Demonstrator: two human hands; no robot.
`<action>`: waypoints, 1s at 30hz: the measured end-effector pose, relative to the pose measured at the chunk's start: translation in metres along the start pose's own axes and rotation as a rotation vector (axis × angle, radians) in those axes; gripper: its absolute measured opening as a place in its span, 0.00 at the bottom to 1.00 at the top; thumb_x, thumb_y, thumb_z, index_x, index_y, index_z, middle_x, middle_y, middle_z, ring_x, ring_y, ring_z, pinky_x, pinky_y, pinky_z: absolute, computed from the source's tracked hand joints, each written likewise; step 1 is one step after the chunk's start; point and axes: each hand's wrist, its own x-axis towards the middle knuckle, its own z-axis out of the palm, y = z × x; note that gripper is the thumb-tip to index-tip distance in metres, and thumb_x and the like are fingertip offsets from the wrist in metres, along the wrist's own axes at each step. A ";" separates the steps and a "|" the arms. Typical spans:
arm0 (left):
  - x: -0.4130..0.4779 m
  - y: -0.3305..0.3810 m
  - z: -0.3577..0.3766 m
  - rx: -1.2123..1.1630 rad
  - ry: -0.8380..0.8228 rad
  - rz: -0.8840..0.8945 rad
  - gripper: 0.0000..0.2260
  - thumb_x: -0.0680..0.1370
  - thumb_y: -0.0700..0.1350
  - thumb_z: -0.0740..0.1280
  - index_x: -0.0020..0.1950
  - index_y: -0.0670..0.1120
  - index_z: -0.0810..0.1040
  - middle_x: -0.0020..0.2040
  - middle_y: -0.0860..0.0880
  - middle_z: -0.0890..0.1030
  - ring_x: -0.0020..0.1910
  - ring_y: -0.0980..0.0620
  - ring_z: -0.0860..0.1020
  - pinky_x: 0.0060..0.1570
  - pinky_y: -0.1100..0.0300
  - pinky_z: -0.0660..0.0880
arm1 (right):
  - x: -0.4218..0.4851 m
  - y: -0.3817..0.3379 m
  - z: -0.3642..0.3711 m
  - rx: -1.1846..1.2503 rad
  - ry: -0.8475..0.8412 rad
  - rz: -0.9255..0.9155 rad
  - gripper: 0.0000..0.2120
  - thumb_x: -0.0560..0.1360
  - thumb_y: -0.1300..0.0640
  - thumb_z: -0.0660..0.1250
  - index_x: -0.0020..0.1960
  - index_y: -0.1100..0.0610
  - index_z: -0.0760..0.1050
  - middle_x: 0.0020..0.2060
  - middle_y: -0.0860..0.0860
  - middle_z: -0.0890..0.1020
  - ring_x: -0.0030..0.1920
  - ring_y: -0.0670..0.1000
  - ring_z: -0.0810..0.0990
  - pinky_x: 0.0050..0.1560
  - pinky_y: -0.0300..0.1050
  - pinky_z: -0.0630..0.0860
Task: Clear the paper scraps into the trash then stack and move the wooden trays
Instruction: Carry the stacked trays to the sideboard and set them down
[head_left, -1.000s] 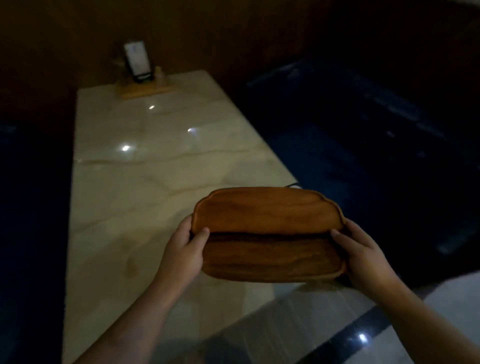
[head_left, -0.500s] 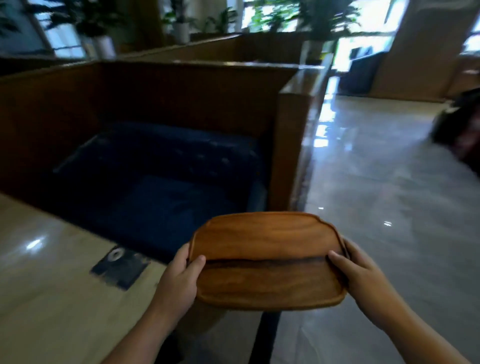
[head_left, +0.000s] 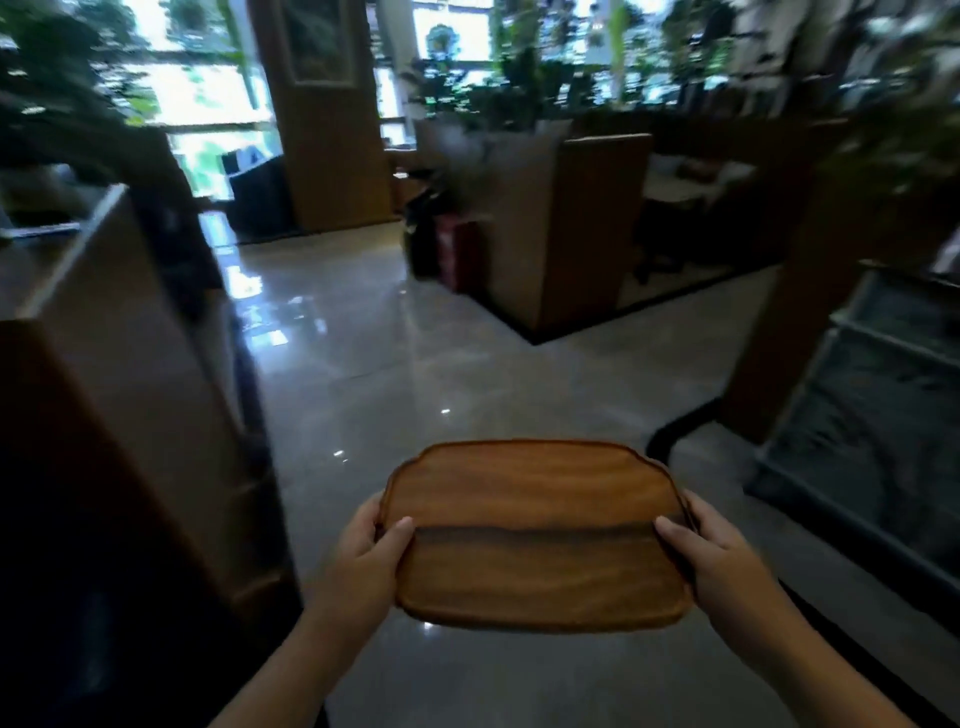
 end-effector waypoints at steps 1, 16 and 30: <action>0.015 0.005 0.011 0.010 -0.041 0.017 0.10 0.76 0.42 0.66 0.57 0.47 0.78 0.50 0.44 0.83 0.50 0.42 0.80 0.53 0.44 0.76 | 0.000 -0.003 -0.009 0.008 0.058 -0.002 0.17 0.79 0.59 0.61 0.67 0.54 0.70 0.58 0.54 0.80 0.56 0.56 0.80 0.56 0.56 0.77; 0.121 0.114 0.224 0.092 -0.748 0.197 0.07 0.79 0.45 0.61 0.54 0.53 0.76 0.49 0.43 0.81 0.46 0.43 0.81 0.50 0.43 0.79 | -0.030 -0.057 -0.132 0.117 0.753 -0.050 0.08 0.79 0.56 0.62 0.55 0.51 0.77 0.49 0.53 0.84 0.49 0.56 0.83 0.47 0.52 0.78; 0.085 0.148 0.549 0.084 -0.984 0.220 0.12 0.79 0.46 0.62 0.62 0.51 0.74 0.50 0.47 0.83 0.45 0.49 0.83 0.46 0.51 0.81 | -0.026 -0.041 -0.402 0.164 1.014 -0.148 0.20 0.77 0.55 0.66 0.68 0.51 0.68 0.59 0.52 0.78 0.56 0.55 0.80 0.54 0.54 0.77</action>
